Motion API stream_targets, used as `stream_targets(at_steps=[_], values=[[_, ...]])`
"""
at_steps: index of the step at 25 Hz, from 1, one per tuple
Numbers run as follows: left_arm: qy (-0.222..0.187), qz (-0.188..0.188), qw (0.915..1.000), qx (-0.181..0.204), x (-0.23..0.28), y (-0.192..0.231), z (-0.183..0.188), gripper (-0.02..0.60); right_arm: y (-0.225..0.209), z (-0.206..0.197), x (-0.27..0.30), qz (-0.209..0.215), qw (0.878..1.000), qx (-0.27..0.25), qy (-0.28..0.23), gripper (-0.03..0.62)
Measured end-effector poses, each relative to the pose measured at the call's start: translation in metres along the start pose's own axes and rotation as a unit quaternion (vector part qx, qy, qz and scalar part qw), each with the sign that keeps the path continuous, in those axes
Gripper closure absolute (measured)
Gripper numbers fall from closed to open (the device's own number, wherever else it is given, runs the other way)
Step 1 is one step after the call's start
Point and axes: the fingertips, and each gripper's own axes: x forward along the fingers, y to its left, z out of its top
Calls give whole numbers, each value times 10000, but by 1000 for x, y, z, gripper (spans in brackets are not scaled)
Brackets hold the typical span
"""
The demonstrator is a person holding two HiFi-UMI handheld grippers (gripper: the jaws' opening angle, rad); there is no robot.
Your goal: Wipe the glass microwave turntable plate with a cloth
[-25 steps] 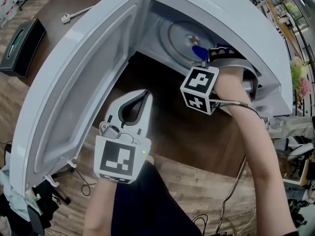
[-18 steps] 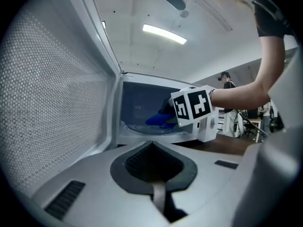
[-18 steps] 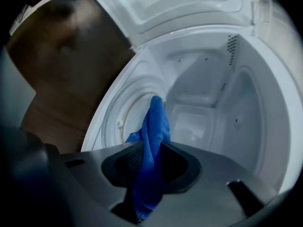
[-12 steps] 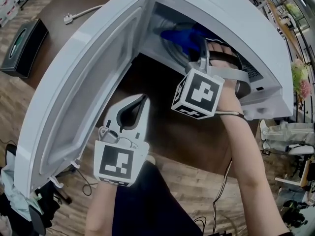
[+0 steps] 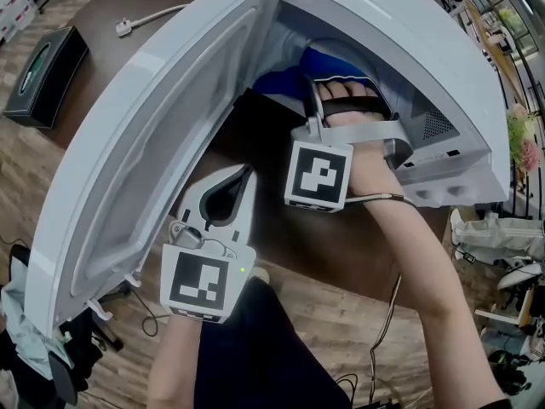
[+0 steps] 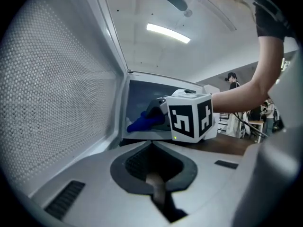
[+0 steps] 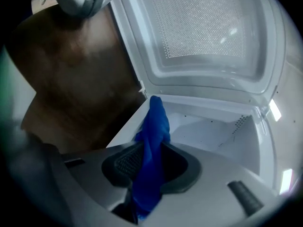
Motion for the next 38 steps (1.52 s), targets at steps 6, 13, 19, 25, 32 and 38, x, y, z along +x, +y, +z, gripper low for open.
stream_targets(at_steps=[6, 13, 19, 25, 32, 38], values=[[1, -38, 10000, 1, 2, -6, 0, 575, 8, -15, -8, 174, 9998, 54, 75, 508], [26, -81, 10000, 45, 6, -13, 0, 575, 27, -50, -20, 610, 9971, -115, 430, 508], [26, -116, 9999, 34, 11, -21, 0, 575, 49, -92, -27, 1000, 9873, -615, 1069, 508], [72, -175, 9998, 115, 13, -29, 2, 575, 65, -114, -34, 1164, 9762, -1120, 1449, 508], [147, -237, 9993, 244, 10, -35, 15, 575, 64, -119, -47, 1370, 9777, -685, 1438, 503], [325, -304, 9987, 252, -6, -43, 27, 575, 72, -112, -94, 1871, 9742, -367, 1205, 503]])
